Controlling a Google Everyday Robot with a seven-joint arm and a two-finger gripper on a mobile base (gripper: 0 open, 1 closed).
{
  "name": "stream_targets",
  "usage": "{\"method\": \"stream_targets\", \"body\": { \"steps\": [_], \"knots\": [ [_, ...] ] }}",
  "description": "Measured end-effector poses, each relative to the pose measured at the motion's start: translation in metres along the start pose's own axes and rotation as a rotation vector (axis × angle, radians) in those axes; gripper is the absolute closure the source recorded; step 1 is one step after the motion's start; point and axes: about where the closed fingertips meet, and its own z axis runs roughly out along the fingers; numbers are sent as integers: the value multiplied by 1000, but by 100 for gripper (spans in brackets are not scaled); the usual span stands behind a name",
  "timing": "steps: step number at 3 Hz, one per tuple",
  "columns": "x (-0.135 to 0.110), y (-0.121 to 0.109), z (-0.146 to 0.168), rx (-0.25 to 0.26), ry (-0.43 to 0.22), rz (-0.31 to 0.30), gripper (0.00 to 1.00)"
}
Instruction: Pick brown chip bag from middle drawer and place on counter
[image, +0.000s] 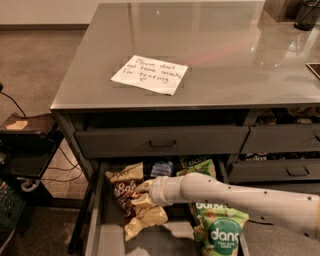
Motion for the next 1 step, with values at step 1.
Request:
{"method": "stream_targets", "body": {
  "steps": [1],
  "knots": [
    [-29, 14, -44, -1, 2, -29, 100]
  ]
}}
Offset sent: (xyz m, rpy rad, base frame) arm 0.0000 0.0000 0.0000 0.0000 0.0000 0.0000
